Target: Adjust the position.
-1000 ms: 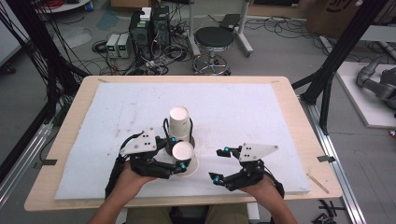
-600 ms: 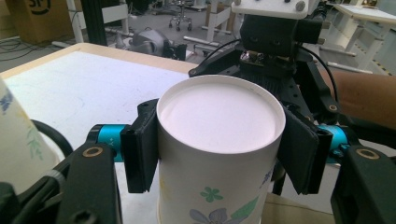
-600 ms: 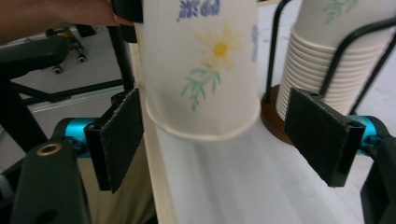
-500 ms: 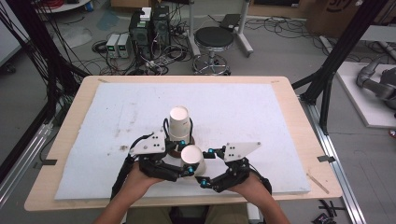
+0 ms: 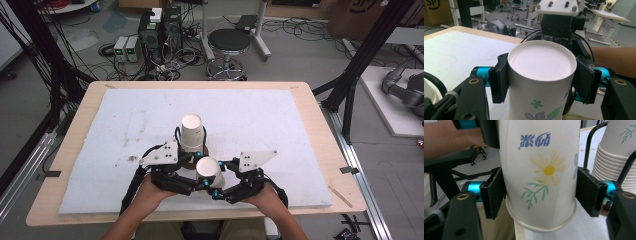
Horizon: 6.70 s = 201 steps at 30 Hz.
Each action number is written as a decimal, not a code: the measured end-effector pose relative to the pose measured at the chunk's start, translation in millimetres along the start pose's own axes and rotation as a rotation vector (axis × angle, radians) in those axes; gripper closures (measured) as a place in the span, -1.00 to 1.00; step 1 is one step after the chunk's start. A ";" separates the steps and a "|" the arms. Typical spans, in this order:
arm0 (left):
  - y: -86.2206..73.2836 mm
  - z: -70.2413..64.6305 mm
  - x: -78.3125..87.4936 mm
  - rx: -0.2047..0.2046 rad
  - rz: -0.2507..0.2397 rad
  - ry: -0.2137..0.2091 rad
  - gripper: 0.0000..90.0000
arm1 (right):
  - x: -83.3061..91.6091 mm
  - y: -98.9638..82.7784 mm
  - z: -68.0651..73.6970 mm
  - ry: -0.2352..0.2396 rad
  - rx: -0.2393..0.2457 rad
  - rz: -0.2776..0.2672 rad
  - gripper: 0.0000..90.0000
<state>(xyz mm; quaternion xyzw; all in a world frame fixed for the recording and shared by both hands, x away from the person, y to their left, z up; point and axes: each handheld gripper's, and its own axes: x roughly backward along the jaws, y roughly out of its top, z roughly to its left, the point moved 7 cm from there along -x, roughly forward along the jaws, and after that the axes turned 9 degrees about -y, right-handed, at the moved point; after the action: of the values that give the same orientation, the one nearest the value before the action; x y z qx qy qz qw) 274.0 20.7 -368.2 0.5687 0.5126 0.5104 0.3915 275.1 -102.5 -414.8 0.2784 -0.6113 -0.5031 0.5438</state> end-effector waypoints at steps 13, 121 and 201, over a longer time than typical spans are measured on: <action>-6.6 1.0 2.8 0.026 0.082 0.016 -0.70 | 10.8 -2.3 -1.9 -0.012 0.053 0.120 -0.20; -14.8 -6.5 22.8 -0.050 0.019 -0.112 -0.17 | 38.4 -7.9 -2.6 -0.013 0.039 -0.023 -0.56; -29.2 0.2 19.8 -0.074 0.420 0.021 -0.57 | 9.0 46.6 0.6 -0.016 0.305 0.512 -0.22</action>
<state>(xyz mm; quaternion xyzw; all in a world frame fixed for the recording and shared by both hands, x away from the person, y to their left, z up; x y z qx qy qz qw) 267.9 45.0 -393.0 0.6428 0.3677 0.6052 0.2920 281.8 -94.5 -368.5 0.1896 -0.7345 -0.2541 0.6001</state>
